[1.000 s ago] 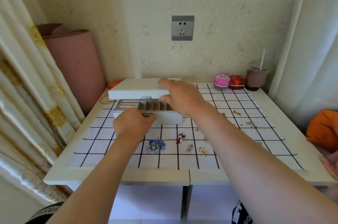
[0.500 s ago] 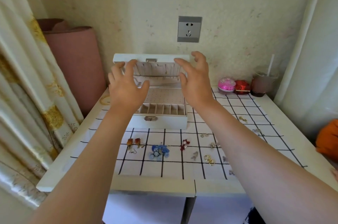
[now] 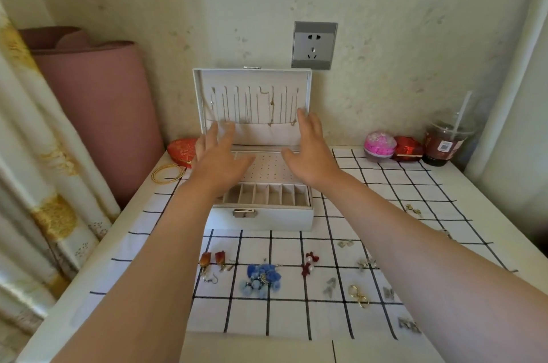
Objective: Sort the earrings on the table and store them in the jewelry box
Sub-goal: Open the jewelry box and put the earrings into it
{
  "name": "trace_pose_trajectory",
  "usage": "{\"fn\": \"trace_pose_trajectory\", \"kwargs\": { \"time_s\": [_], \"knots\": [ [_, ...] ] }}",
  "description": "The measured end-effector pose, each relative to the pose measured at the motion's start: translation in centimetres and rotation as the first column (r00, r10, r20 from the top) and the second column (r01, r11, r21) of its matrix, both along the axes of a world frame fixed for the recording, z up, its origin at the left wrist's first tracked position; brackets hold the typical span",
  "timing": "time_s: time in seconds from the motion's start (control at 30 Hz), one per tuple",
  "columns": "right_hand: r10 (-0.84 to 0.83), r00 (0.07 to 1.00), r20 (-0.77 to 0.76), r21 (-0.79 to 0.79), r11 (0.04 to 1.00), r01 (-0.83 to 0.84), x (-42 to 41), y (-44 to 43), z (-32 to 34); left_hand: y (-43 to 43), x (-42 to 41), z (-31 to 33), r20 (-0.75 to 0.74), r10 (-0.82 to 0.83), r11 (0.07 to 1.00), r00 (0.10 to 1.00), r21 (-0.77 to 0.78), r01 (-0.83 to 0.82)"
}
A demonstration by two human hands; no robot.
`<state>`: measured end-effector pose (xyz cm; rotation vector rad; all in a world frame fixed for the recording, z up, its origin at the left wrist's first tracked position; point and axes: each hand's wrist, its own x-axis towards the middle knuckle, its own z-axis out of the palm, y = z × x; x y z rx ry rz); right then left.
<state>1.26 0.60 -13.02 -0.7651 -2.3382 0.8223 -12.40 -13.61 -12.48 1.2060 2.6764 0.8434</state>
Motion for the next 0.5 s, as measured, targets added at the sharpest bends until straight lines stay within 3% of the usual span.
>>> {"fn": "trace_pose_trajectory", "kwargs": {
  "time_s": [0.23, 0.37, 0.5],
  "knots": [
    [-0.008, 0.995, 0.104, -0.002, 1.0, 0.008, 0.1, -0.6, 0.5, -1.7, 0.1, 0.3, -0.051, -0.006, 1.0, 0.999, 0.015, 0.006],
    [-0.094, 0.988, 0.121, 0.231, 0.971, 0.064, 1.3, -3.2, 1.4, -3.9, 1.2, 1.1, -0.203, -0.026, 0.997, 0.979, 0.065, 0.04],
    [0.033, 0.997, 0.072, 0.37, 0.927, -0.057, 2.8, -6.9, 2.6, -7.4, 2.7, 1.4, -0.277, -0.094, 0.98, 0.956, 0.146, 0.139]
  ]
}}
